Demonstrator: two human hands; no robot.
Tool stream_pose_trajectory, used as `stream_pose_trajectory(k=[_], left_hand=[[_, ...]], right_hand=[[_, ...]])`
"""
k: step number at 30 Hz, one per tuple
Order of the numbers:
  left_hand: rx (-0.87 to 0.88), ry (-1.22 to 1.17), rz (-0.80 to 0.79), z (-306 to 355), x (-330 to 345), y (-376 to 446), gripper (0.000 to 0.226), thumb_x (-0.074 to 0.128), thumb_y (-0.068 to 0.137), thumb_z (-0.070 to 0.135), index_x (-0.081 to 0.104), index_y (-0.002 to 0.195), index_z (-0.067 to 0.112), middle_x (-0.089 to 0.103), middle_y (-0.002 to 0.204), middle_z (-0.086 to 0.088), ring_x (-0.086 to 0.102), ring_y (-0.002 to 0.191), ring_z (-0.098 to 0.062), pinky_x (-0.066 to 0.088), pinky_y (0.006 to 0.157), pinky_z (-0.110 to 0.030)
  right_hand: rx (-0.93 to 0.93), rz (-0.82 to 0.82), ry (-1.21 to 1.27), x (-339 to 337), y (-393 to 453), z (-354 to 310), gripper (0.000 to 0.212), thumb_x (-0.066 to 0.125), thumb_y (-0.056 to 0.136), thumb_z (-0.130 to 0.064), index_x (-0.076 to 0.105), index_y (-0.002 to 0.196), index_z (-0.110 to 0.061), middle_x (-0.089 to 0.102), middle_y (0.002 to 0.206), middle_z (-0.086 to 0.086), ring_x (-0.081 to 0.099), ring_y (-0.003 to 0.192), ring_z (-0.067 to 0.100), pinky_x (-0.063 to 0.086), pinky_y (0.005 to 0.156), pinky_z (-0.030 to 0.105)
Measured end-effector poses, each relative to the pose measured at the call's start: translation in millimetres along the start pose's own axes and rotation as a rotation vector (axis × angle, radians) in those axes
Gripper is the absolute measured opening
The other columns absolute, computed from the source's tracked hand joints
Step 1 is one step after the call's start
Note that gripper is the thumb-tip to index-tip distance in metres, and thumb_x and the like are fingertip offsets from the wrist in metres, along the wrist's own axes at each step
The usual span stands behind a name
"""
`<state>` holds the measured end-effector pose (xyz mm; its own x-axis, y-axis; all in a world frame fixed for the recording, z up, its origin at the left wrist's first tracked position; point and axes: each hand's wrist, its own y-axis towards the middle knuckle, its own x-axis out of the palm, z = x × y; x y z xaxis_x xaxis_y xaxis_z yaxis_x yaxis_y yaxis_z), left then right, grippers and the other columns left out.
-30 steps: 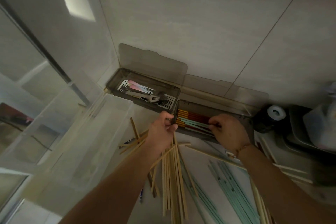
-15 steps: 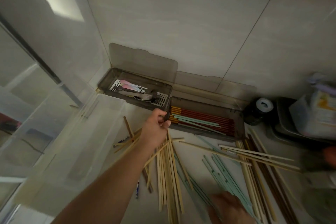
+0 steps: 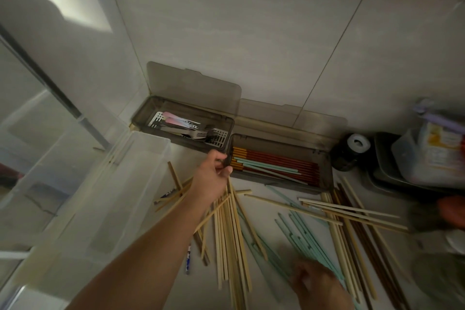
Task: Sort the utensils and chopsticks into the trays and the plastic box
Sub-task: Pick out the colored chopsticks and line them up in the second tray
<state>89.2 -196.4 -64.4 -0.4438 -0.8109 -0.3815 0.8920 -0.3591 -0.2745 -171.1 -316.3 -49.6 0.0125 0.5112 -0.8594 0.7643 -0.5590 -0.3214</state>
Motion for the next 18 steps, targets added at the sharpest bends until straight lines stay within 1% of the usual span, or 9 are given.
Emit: stream_pose_trajectory(k=[2,4,5,7,10,12,13,16,18], left_hand=[[-0.002,-0.005,-0.002,-0.5,-0.1,1.2,0.023,0.063,0.091,0.019,0.05,0.103,0.034,0.058,0.089,0.022,0.052,0.084,0.013,0.036,0.064,-0.011],[-0.006,0.0,-0.005,-0.7,-0.2,1.5,0.024,0.063,0.091,0.019,0.049,0.103,0.035,0.056,0.087,0.024,0.051,0.084,0.012,0.036,0.064,-0.012],[-0.007,0.008,-0.007,-0.8,-0.3,1.5,0.025,0.063,0.091,0.02,0.048,0.102,0.037,0.055,0.086,0.024,0.05,0.083,0.012,0.036,0.064,-0.012],[-0.007,0.025,-0.008,-1.1,-0.6,1.7,0.026,0.063,0.091,0.021,0.047,0.101,0.038,0.054,0.084,0.026,0.05,0.081,0.012,0.034,0.063,-0.011],[-0.01,0.021,-0.008,-1.8,0.0,2.5,0.027,0.063,0.091,0.021,0.046,0.099,0.041,0.054,0.085,0.025,0.052,0.083,0.008,0.035,0.063,-0.011],[-0.009,0.017,-0.006,-2.1,0.6,2.7,0.028,0.063,0.091,0.021,0.045,0.097,0.042,0.055,0.086,0.025,0.054,0.086,0.006,0.037,0.064,-0.013],[-0.009,0.015,-0.006,-2.2,0.8,2.8,0.028,0.063,0.091,0.021,0.046,0.098,0.042,0.055,0.086,0.025,0.056,0.088,0.004,0.039,0.067,-0.014],[-0.02,0.013,-0.014,-1.7,0.1,3.1,0.027,0.062,0.092,0.02,0.046,0.1,0.041,0.056,0.09,0.022,0.057,0.095,-0.002,0.043,0.078,-0.023],[-0.023,0.005,-0.02,-1.7,-0.3,2.9,0.028,0.061,0.092,0.02,0.046,0.098,0.043,0.058,0.092,0.021,0.057,0.096,0.0,0.043,0.075,-0.022]], right_hand=[[-0.01,0.061,-0.006,-5.6,1.3,6.3,0.018,0.074,0.07,-0.024,0.063,0.072,-0.038,0.065,0.08,-0.017,0.062,0.077,-0.001,0.044,0.065,0.012],[-0.063,0.177,0.026,-14.9,2.2,18.6,0.032,0.082,0.06,-0.009,0.064,0.064,-0.034,0.062,0.069,-0.016,0.053,0.058,-0.006,0.039,0.056,0.011],[-0.08,0.239,0.065,-21.1,3.6,23.9,0.036,0.085,0.057,-0.003,0.064,0.063,-0.032,0.06,0.064,-0.014,0.051,0.054,-0.002,0.039,0.054,0.012],[-0.036,0.346,0.245,-35.0,10.5,34.9,0.043,0.085,0.058,0.005,0.065,0.063,-0.033,0.061,0.06,-0.01,0.056,0.06,0.001,0.04,0.052,0.01],[0.006,0.349,0.705,-55.7,31.7,45.1,0.039,0.067,0.079,0.011,0.067,0.071,-0.028,0.072,0.084,-0.01,0.066,0.077,0.0,0.05,0.067,0.013],[-0.043,0.401,0.921,-70.4,45.9,37.3,0.027,0.055,0.09,0.005,0.063,0.085,-0.02,0.073,0.091,0.0,0.068,0.09,0.012,0.053,0.084,0.026],[-0.092,0.464,0.95,-77.9,52.5,27.2,0.019,0.054,0.093,-0.002,0.06,0.09,-0.02,0.073,0.09,0.004,0.069,0.089,0.016,0.054,0.083,0.027],[-0.39,0.543,0.865,-93.9,75.5,-17.8,0.007,0.056,0.096,-0.026,0.061,0.1,-0.029,0.067,0.081,-0.002,0.062,0.069,0.009,0.051,0.063,0.016],[-0.513,0.473,0.695,-96.0,102.7,-47.9,0.015,0.057,0.094,-0.028,0.063,0.106,-0.034,0.067,0.093,-0.013,0.062,0.082,0.002,0.047,0.072,0.01]])
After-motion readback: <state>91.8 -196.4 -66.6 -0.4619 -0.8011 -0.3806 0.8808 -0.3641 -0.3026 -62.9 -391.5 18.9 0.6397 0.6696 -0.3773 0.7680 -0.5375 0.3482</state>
